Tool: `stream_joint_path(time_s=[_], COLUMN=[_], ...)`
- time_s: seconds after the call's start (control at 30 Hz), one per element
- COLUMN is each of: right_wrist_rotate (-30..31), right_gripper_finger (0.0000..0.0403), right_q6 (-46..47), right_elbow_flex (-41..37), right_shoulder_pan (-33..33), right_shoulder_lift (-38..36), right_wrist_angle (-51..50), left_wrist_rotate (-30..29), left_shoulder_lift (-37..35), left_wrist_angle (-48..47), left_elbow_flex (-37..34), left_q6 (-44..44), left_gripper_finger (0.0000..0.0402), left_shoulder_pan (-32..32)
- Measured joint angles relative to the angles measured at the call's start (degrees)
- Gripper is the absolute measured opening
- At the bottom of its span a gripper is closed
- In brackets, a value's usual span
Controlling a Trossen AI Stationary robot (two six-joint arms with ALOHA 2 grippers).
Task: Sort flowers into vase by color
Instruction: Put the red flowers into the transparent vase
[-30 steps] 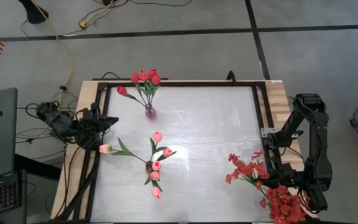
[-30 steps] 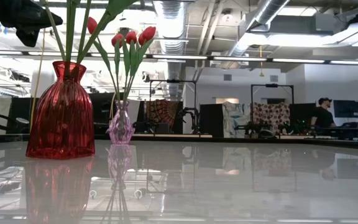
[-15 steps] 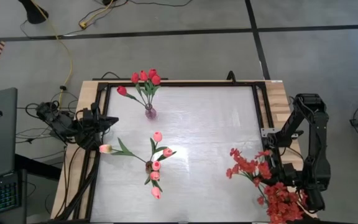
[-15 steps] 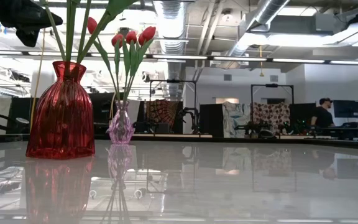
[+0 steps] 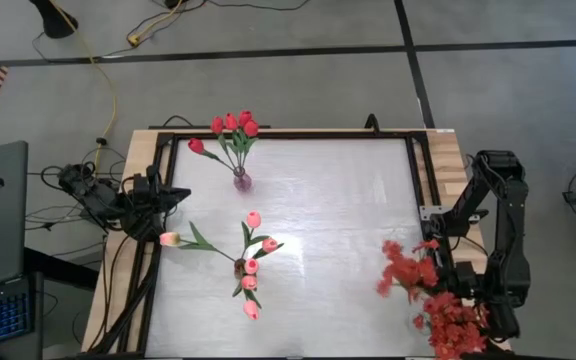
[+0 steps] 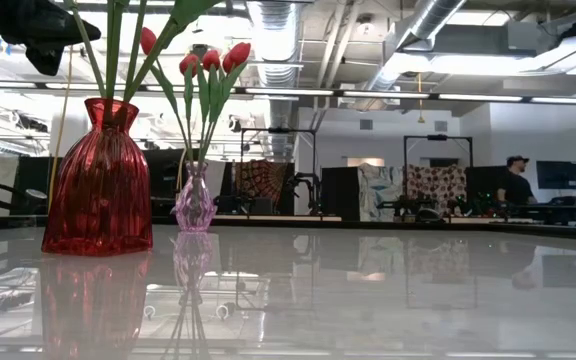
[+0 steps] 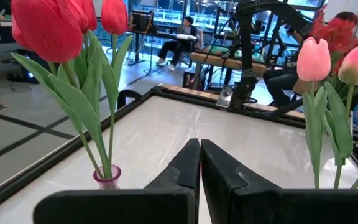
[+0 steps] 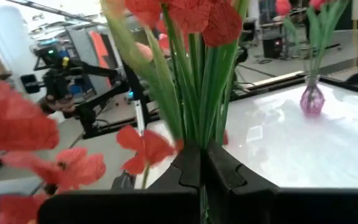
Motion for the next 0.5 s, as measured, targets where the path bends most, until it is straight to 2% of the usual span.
stream_joint_path(time_s=[0.33,0.5], right_wrist_rotate=[0.32,-4.53], right_gripper_finger=[0.0030,0.0031], right_q6=[-2.17,-4.18], right_elbow_flex=[0.02,0.02], right_shoulder_pan=[-8.08,-11.66], right_shoulder_lift=[-4.43,-11.87], right_wrist_angle=[-0.57,-1.55], left_wrist_rotate=[0.00,0.00], left_shoulder_lift=[-0.01,0.00], left_wrist_angle=[-0.01,0.00], left_elbow_flex=[0.00,0.00], left_q6=[0.00,0.00], left_gripper_finger=[0.0000,0.0000], left_shoulder_pan=[-0.01,-0.01])
